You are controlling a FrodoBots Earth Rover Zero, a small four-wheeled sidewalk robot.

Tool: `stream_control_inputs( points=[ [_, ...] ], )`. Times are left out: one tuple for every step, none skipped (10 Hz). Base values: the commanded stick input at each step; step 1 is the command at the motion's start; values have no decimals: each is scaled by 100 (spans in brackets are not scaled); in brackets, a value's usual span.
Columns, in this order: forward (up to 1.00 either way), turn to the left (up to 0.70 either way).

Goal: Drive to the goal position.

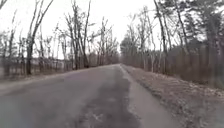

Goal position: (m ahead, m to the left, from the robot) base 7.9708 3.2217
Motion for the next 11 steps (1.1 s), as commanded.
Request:
stream_control_inputs(
  points=[
    [85,-29],
    [85,0],
    [85,0],
    [85,0],
    [85,0],
    [85,0],
    [85,0],
    [85,0],
    [85,0],
    [85,0],
    [85,0]
  ],
)
